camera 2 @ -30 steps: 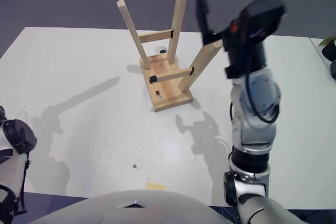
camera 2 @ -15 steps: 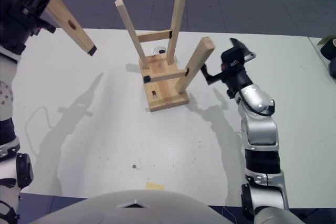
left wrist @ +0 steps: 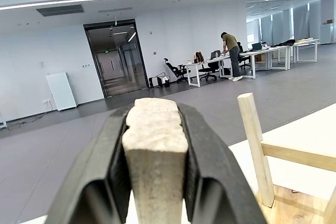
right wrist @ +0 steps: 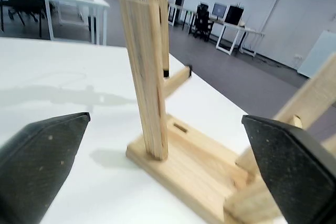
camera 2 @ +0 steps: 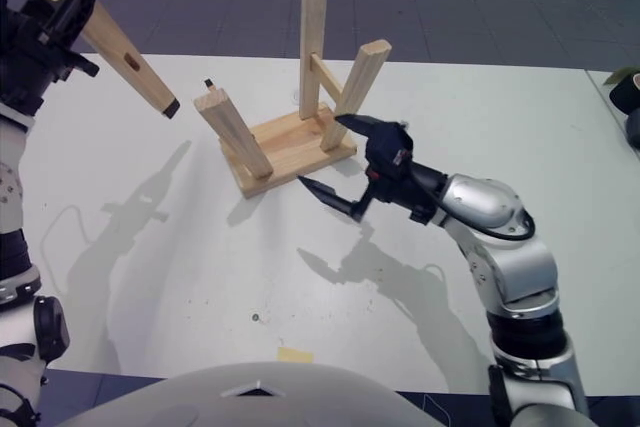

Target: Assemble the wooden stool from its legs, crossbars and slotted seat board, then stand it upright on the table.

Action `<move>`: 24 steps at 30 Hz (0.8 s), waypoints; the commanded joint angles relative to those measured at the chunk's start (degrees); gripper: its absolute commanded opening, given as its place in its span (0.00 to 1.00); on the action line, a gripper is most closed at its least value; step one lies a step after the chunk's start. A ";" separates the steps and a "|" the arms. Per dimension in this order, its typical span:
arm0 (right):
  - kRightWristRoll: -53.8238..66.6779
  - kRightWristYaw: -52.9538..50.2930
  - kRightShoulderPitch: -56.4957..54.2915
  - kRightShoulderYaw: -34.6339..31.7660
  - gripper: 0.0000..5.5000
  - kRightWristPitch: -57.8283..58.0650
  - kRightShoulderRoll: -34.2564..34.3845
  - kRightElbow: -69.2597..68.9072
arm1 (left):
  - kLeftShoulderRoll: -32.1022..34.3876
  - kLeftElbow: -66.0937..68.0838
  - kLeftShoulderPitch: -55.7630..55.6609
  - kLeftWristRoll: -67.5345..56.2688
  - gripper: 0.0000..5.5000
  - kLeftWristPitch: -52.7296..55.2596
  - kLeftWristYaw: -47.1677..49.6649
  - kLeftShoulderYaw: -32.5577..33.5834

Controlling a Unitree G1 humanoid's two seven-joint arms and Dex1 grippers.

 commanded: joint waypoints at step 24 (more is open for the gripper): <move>-20.86 -21.39 -20.60 17.97 0.98 -3.30 25.37 26.23 | -6.33 -0.01 -1.69 3.18 0.19 0.97 -1.69 -2.94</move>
